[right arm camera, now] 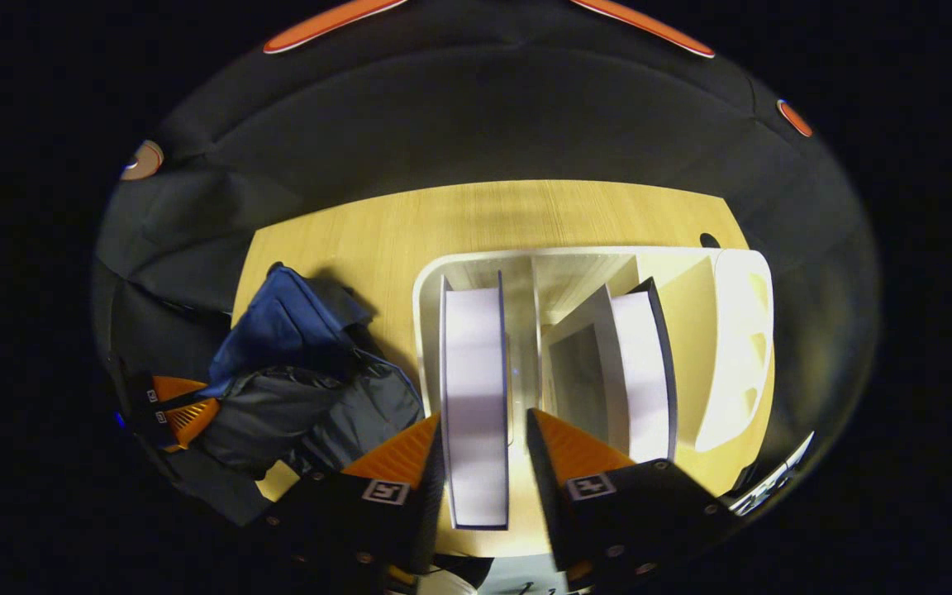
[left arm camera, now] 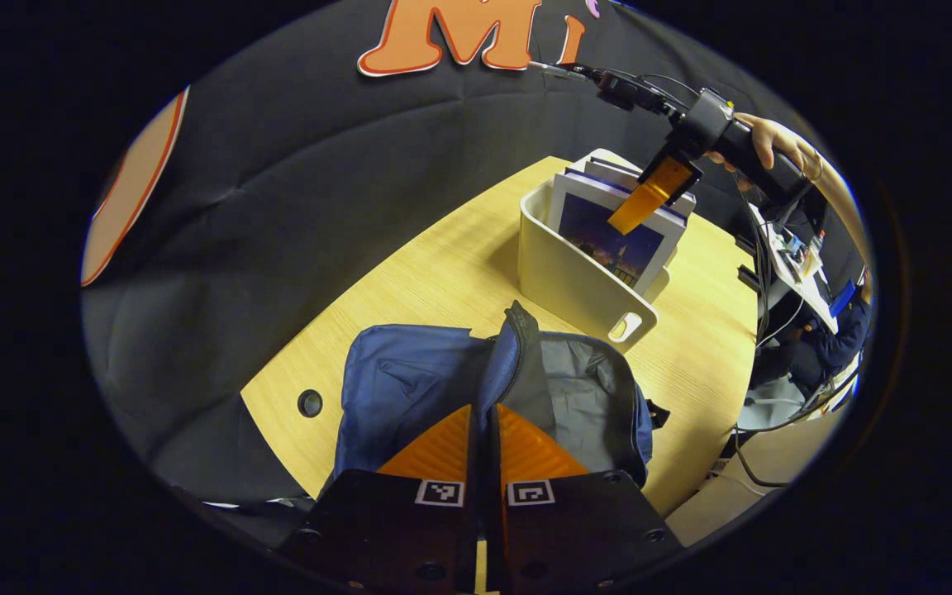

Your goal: Open the schoolbag, grab two books from the bookshelf and put them into the schoolbag.

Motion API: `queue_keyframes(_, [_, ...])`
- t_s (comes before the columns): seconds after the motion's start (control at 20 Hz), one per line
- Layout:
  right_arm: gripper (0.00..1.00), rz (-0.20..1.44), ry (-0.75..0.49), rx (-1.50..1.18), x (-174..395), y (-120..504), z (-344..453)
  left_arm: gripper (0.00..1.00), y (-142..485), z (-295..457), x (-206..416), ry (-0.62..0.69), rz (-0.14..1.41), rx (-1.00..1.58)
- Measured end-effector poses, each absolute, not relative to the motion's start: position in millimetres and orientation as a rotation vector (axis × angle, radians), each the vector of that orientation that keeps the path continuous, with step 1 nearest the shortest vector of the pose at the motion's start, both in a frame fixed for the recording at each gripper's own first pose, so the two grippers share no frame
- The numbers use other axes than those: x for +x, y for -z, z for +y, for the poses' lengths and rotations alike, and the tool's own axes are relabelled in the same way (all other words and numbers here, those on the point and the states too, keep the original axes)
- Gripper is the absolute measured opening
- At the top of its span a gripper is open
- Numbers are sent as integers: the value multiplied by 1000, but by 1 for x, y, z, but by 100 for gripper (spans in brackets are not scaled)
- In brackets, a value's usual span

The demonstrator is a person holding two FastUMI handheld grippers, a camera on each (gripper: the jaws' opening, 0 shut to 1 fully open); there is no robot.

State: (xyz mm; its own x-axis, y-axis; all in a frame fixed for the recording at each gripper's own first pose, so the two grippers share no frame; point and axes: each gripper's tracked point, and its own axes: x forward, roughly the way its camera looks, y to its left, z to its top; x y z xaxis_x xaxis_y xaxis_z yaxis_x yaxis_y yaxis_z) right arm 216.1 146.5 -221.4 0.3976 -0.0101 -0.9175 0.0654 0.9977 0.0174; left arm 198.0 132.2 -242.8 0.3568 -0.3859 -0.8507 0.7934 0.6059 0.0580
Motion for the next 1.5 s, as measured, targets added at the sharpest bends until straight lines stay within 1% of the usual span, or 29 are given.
queue_keyframes(0.05, [36,1159,50,48,215,211,146,5,243,133,197,807,917,514])
queue_keyframes(0.15, [33,1147,54,44,215,210,144,5,242,132,197,806,914,511])
queue_keyframes(0.3, [32,1071,45,105,219,185,148,5,244,133,196,795,923,501])
queue_keyframes(0.5, [32,882,30,184,206,94,137,5,243,130,193,793,929,488])
queue_keyframes(0.65, [32,750,-1,272,177,43,133,5,241,129,192,793,920,489])
queue_keyframes(0.8, [31,646,-40,363,140,18,137,5,236,131,191,777,908,495])
queue_keyframes(0.95, [30,603,-91,474,101,34,150,5,229,131,191,763,884,505])
queue_keyframes(1.1, [30,618,-128,615,69,82,172,5,217,129,189,752,860,533])
queue_keyframes(1.35, [30,640,-169,858,51,176,224,5,208,125,189,736,858,570])
queue_keyframes(1.5, [30,639,-143,908,61,228,252,5,203,119,186,738,852,596])
